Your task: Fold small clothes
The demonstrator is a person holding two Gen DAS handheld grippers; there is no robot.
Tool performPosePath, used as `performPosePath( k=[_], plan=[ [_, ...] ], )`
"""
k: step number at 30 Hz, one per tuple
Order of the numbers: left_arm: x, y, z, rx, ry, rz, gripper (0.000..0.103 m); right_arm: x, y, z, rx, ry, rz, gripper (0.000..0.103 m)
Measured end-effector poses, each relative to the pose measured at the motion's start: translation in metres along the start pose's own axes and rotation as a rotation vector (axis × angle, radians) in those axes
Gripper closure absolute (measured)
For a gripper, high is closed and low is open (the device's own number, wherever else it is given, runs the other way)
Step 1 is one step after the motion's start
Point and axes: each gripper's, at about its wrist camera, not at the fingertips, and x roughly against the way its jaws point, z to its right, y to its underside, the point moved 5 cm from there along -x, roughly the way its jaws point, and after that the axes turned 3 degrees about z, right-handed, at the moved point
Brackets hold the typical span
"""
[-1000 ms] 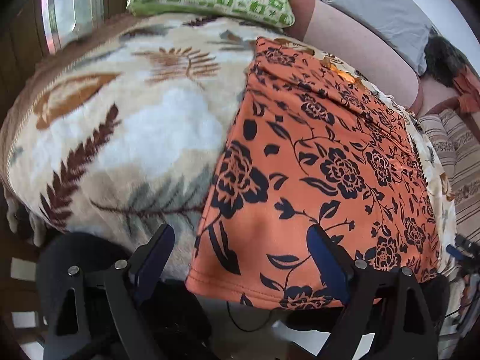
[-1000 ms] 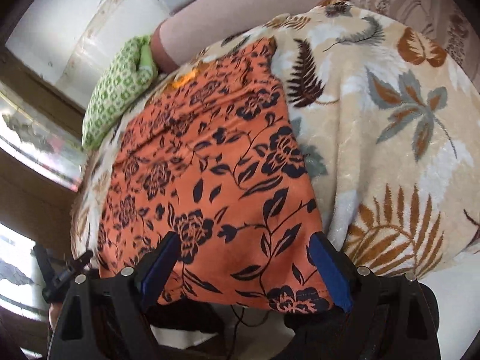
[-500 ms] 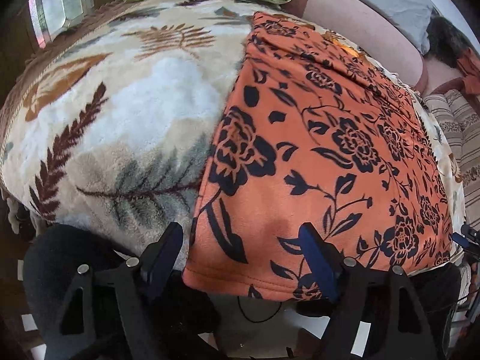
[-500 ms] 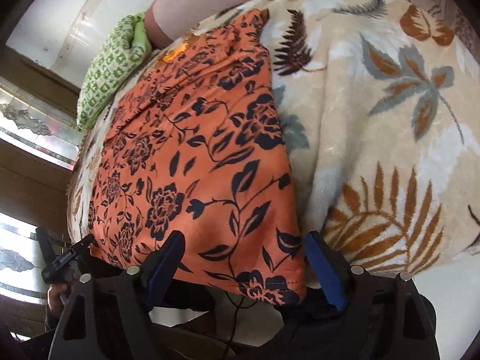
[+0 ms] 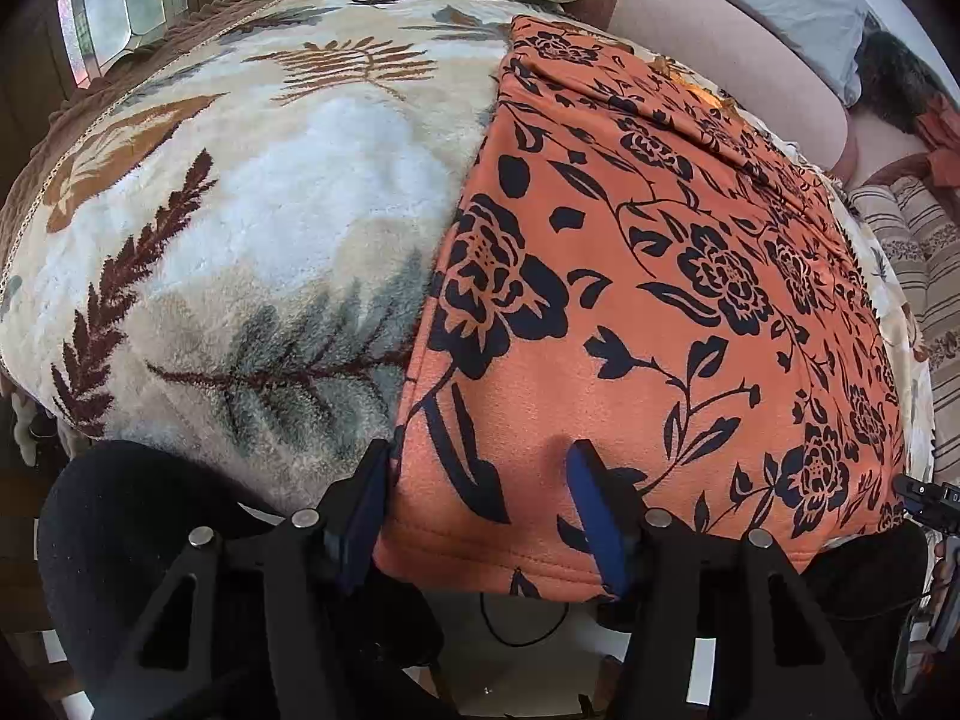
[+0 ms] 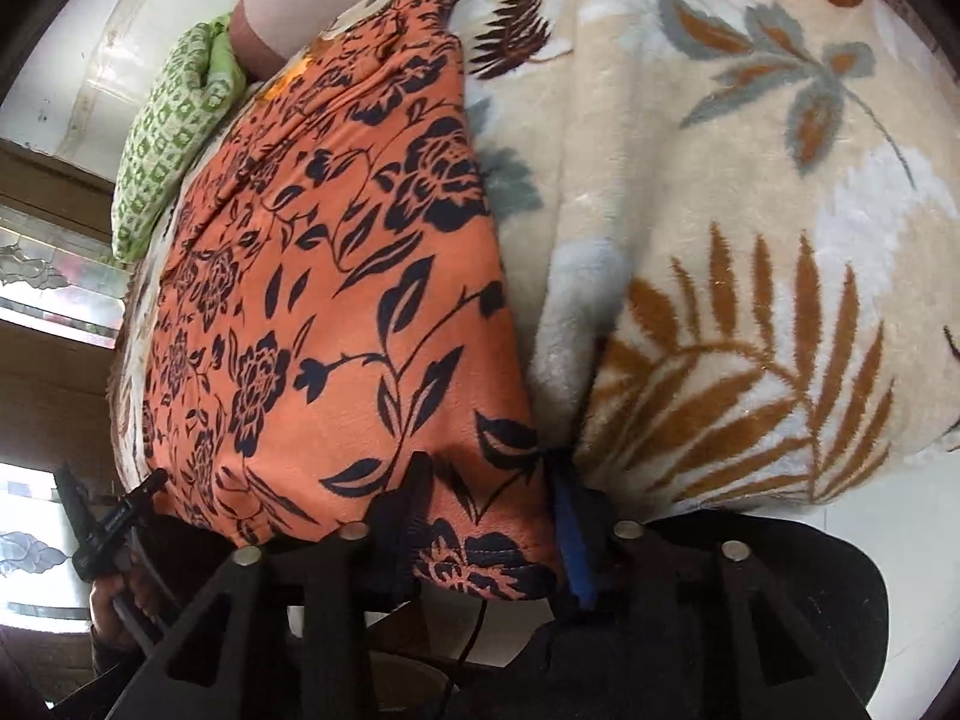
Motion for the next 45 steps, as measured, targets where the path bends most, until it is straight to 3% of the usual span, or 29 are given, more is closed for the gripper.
performPosePath(
  k=[4,5,6,7,8,11,14,18,20,23,26,28,31,34,37,38,39,40,41,42,44,45],
  plan=[
    [0.0,0.002,0.004,-0.026,-0.012,-0.004,0.039,-0.003,0.002,-0.002,0.015,0.004,-0.023,0.051],
    [0.0,0.002,0.005,-0.034,-0.017,-0.004,0.059,-0.002,0.003,-0.003,0.019,-0.003,-0.026,0.065],
    [0.002,0.001,0.004,-0.041,-0.026,0.0,0.086,-0.001,0.003,-0.002,0.016,-0.011,-0.026,0.086],
    [0.003,0.0,0.004,-0.041,-0.001,0.0,0.097,0.001,0.003,0.0,0.002,-0.029,-0.022,0.089],
    [0.007,-0.002,0.004,-0.024,0.041,-0.003,0.097,0.005,0.004,0.002,-0.023,-0.067,-0.018,0.094],
    [0.027,-0.01,0.001,0.021,0.119,0.045,0.097,0.021,0.001,-0.001,-0.084,-0.197,0.013,0.095],
    [0.035,-0.016,0.003,0.012,0.118,0.074,0.097,0.033,-0.009,-0.005,-0.118,-0.288,0.049,0.095],
    [0.013,-0.009,-0.003,0.026,0.084,-0.006,0.097,0.012,-0.009,0.002,-0.159,-0.291,0.014,0.095],
    [0.0,-0.003,-0.007,0.037,0.065,-0.086,0.096,0.002,-0.004,0.004,-0.174,-0.294,-0.015,0.095],
    [0.005,-0.015,-0.007,0.04,0.082,-0.096,0.096,0.005,-0.011,0.0,-0.177,-0.341,-0.012,0.095],
    [0.028,-0.056,0.006,0.015,0.148,-0.027,0.096,0.023,-0.037,-0.013,-0.171,-0.423,0.037,0.095],
    [0.051,-0.101,0.018,-0.01,0.183,0.057,0.096,0.044,-0.068,-0.027,-0.157,-0.487,0.097,0.095],
    [0.069,-0.174,0.034,-0.024,0.228,0.152,0.096,0.072,-0.138,-0.045,-0.141,-0.582,0.214,0.095],
    [0.061,-0.26,0.045,-0.008,0.241,0.244,0.096,0.082,-0.211,-0.057,-0.138,-0.636,0.305,0.095],
    [0.018,-0.333,0.05,0.045,0.249,0.29,0.084,0.059,-0.291,-0.056,-0.219,-0.648,0.359,0.091],
    [-0.008,-0.352,0.053,0.041,0.234,0.277,0.066,0.041,-0.317,-0.054,-0.218,-0.625,0.359,0.087],
    [-0.04,-0.368,0.054,0.042,0.181,0.258,0.03,0.023,-0.335,-0.051,-0.203,-0.573,0.358,0.074],
    [-0.07,-0.376,0.05,0.038,0.097,0.221,0.017,0.002,-0.347,-0.042,-0.215,-0.479,0.359,0.061],
    [-0.088,-0.378,0.044,0.046,0.03,0.198,0.017,-0.022,-0.352,-0.032,-0.242,-0.357,0.334,0.019],
    [-0.1,-0.375,0.034,0.075,-0.023,0.196,0.017,-0.039,-0.348,-0.025,-0.254,-0.31,0.312,0.014],
    [-0.1,-0.364,0.02,0.107,-0.004,0.23,0.017,-0.054,-0.33,-0.021,-0.249,-0.33,0.298,0.014],
    [-0.094,-0.355,0.014,0.099,-0.005,0.247,0.016,-0.054,-0.318,-0.018,-0.232,-0.298,0.307,0.014]
  ],
)
